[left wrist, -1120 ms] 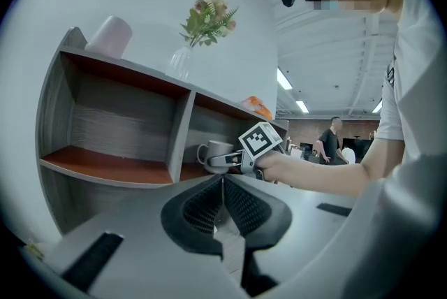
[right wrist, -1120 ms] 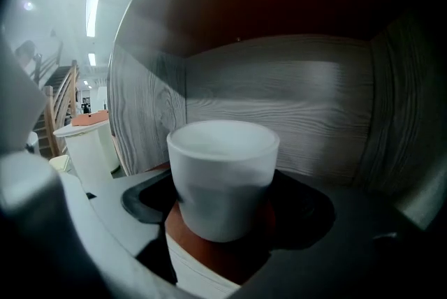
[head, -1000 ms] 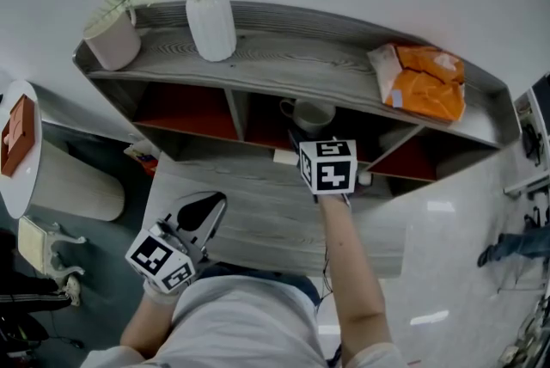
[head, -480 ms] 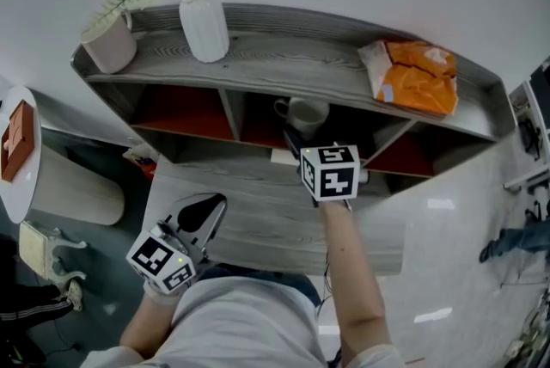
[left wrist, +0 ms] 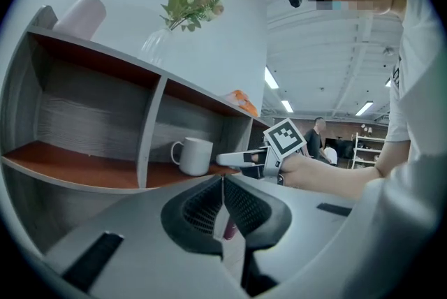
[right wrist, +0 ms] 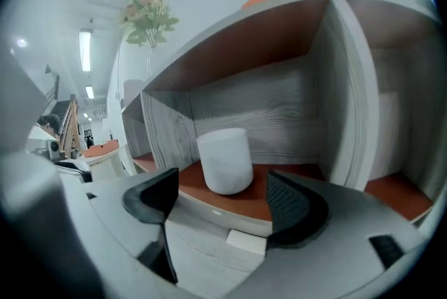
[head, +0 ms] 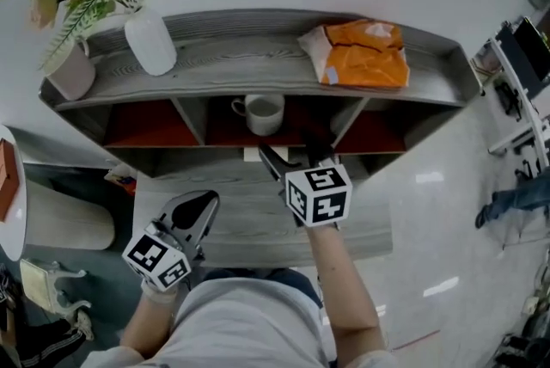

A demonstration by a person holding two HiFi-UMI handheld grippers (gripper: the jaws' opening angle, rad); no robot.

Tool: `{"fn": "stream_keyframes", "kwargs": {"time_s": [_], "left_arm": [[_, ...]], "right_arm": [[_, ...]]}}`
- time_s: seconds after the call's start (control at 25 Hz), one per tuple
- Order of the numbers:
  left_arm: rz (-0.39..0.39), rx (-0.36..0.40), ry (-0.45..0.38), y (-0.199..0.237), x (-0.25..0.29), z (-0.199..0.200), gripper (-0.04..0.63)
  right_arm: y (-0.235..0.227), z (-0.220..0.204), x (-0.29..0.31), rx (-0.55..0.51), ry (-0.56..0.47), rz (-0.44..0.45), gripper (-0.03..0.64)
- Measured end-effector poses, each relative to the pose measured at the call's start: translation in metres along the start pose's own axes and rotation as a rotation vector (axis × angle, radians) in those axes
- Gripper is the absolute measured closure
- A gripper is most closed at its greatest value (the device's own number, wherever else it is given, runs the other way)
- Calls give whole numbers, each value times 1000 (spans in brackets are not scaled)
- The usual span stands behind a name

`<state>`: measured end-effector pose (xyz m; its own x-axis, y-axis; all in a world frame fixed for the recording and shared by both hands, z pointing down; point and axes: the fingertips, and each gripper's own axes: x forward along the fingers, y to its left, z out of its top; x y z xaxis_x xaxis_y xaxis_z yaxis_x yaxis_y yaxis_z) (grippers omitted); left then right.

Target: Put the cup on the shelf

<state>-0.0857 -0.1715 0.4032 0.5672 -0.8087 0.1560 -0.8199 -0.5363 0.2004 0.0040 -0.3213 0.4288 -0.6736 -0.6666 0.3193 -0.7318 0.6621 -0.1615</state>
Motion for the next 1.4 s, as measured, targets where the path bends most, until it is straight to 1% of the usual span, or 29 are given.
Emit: {"fn": "stream_keyframes", "kwargs": {"time_s": [0.12,0.24,0.28,0.36,0.4,0.44,0.52,0.72,0.92,1.2,1.4], "left_arm": [[-40,5,2,-8,14,4,574],[-78,7,1,-16,27,7,574],[-92,6,-3,-19,31,8,574],[-122,-2,-11,-25,40,11,574],[-137,-4,-14,-29,44,12,574],[-152,-3,-14,-32,49,12,574],[-181,1,-12,-40,57,12,574],[-251,13,-15,-58,75,13,574],[-295,15,-9,-71,88,10,574],[-334,24,-7,-82,100,10,574],[-332,27,-5,-81,102,10,574]], "right_arm": [[3,0,-20,46,-21,25,225],[6,1,-41,48,-33,31,232],[6,1,-48,39,-40,20,260],[5,3,-64,16,-63,-17,411],[4,4,-72,6,-76,-34,458],[4,4,-79,0,-87,-47,489],[4,2,-91,1,-108,-60,529],[-1,-3,-121,53,-183,-65,561],[-1,-11,-142,49,-210,-68,563],[3,-17,-154,63,-248,-68,563],[0,-20,-153,87,-275,-65,563]]}}
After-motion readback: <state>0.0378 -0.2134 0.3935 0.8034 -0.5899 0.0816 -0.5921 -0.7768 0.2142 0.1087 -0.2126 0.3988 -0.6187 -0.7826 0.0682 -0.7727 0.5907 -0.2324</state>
